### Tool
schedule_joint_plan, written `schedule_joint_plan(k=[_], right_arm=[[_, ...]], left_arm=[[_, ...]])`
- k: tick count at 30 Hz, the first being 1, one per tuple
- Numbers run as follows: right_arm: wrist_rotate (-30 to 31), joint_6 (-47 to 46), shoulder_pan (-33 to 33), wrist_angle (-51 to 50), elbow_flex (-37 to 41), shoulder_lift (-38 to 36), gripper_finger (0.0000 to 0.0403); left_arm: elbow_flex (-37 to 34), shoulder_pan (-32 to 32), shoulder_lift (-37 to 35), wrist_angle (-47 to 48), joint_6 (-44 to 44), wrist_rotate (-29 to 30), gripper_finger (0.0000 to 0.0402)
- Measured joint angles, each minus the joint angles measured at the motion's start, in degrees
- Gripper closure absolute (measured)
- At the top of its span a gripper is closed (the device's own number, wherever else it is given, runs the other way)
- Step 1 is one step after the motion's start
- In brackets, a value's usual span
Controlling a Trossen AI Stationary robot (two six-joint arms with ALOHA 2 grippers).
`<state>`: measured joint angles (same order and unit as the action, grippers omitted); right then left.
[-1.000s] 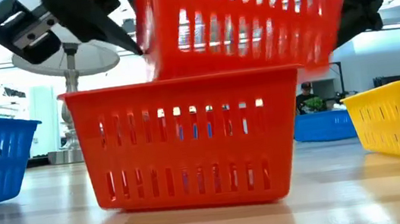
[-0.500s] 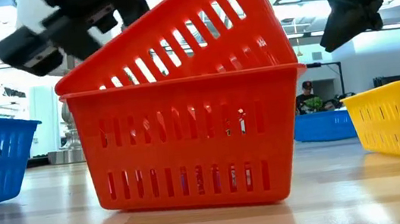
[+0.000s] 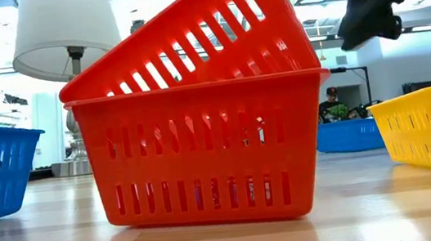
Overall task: Stack baskets by color
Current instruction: Stack the top left red bin on top of the bottom red bin, then stack the right red bin on top of the left red bin
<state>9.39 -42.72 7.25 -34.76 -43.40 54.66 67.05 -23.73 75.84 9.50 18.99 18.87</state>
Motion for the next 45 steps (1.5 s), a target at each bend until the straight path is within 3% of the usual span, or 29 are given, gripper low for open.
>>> schedule_joint_plan(k=[2,6,11,15,20,26,32,36,41,45], right_arm=[[-3.06,0.54,4.21,5.09,0.01,2.3,0.0246],[-2.74,-1.29,14.29,12.29,0.0,8.43,0.0246],[6.73,-5.49,23.26,19.46,0.0,18.37,0.0258],[12.84,-5.89,25.66,27.28,-0.46,26.7,0.0288],[13.03,-3.23,26.05,36.22,-4.57,35.95,0.0333],[12.96,-1.79,25.17,37.22,-11.11,45.06,0.0363],[10.14,-3.21,23.38,36.5,-15.59,51.94,0.0381],[9.84,-3.35,23.7,33.71,-17.96,51.81,0.0387],[10.3,-5.61,24.62,16.03,-22.24,46.1,0.0383],[12.16,-13.94,24.65,-0.65,-24.44,40.21,0.0379]], left_arm=[[0.0,-0.02,-1.79,-0.62,-3.45,-0.17,0.0378],[0.0,-0.07,-3.41,-0.39,-6.77,-0.02,0.0391],[-0.02,-0.07,-3.6,-0.4,-7.81,0.3,0.0401],[-0.02,-0.07,-3.6,-0.48,-8.38,0.58,0.04],[-0.02,-0.07,-3.6,-0.47,-10.28,1.07,0.0401],[-0.02,-0.07,-3.6,-0.36,-14.11,0.44,0.0401],[-0.02,-0.11,-3.6,0.22,-14.15,0.41,0.0401],[-0.02,-0.11,-3.6,0.33,-14.15,0.38,0.0401],[-0.02,-0.09,-3.6,0.16,-14.68,0.61,0.0401],[-0.04,-0.09,-3.6,0.2,-18.96,4.23,0.0401]])
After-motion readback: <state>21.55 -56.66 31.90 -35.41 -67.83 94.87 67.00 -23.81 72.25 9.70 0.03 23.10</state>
